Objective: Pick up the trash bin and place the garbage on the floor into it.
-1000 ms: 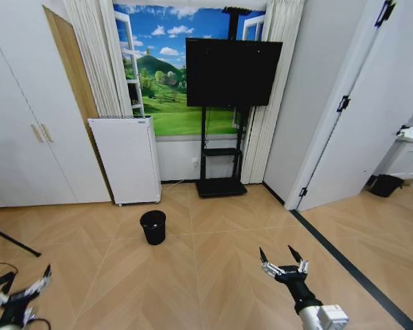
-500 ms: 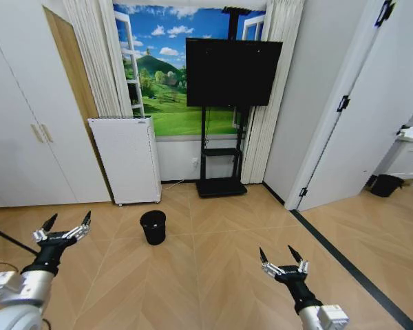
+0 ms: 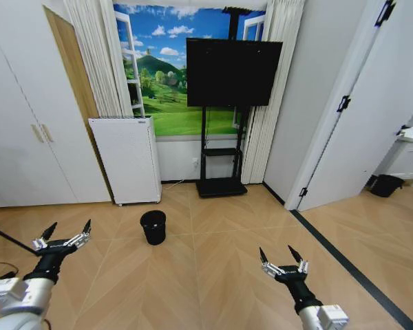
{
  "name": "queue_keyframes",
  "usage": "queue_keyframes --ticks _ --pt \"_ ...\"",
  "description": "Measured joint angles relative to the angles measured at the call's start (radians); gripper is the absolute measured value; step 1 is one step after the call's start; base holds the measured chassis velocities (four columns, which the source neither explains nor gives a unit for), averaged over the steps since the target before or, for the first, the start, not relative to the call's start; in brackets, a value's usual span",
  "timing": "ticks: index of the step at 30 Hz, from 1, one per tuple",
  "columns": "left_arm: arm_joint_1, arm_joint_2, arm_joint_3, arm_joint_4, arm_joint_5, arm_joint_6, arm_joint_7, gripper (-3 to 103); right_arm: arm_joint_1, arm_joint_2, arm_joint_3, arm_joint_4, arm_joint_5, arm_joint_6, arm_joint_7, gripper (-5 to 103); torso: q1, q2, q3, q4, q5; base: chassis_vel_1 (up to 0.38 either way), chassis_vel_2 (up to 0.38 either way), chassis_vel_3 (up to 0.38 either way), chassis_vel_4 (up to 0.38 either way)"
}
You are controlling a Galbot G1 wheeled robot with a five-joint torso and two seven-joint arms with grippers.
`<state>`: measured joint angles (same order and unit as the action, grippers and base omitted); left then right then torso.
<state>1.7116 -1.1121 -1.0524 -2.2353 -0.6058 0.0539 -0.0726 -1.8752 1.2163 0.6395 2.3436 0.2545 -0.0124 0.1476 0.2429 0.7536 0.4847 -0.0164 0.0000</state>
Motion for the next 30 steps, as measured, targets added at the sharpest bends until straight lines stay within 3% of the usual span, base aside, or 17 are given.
queue_keyframes --ticks 30 --pt "-0.001 0.0 0.0 0.004 0.001 -0.005 0.001 100 0.0 0.0 0.0 0.0 0.0 0.0 0.0 100 0.0 0.0 0.0 0.0 0.0 0.0 0.0 0.0 0.0"
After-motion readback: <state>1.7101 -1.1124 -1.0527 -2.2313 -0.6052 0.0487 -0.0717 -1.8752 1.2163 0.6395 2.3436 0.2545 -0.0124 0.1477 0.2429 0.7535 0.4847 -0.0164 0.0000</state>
